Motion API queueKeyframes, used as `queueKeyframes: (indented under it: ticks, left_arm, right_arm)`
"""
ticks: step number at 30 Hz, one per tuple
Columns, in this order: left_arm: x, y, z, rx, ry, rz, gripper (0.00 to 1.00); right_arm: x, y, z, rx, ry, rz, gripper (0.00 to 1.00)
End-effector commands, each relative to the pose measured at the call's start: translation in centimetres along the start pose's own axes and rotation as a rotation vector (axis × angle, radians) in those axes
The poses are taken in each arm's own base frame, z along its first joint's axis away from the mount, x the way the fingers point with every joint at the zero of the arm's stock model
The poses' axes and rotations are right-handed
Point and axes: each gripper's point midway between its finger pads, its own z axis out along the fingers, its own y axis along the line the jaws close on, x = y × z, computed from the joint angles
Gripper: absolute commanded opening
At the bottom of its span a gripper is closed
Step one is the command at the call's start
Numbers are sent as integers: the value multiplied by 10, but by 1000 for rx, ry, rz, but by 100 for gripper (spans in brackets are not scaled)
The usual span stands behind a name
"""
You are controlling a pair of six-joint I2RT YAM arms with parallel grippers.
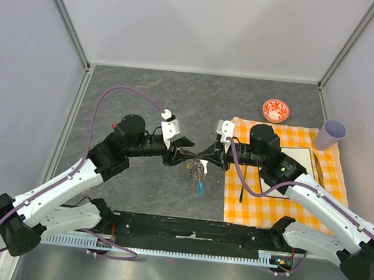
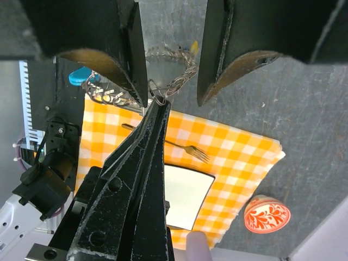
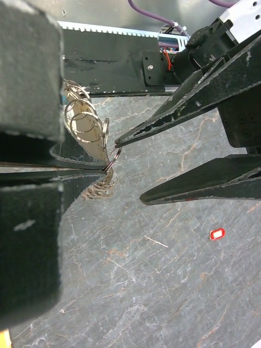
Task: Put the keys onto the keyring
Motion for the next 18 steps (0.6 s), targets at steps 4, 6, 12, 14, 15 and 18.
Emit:
queueKeyframes:
  ticks: [4,6,12,14,15,18]
  left_arm:
    - [-2,-7,3,47,61,-40,49]
    - [-1,-6,6,51,78,-44,47]
    - [8,-11,11,87,140,-63,40]
    - [14,-12,11,91,166,-72,36]
    - [14,-12,11,95,171,-72,32]
    - [15,-14,10,105,174,-68,16]
  right_arm:
    - [-35,-5,3,30,-63,-98,0]
    - [-35,-5,4,33,-59,-100,0]
    - [-35,-4,5,30,-57,-103,0]
    - [-35,-4,5,31,-56,-104,0]
    - [-34,-5,5,33,-56,-105,0]
    - [-34,-6,4,40,-54,-105,0]
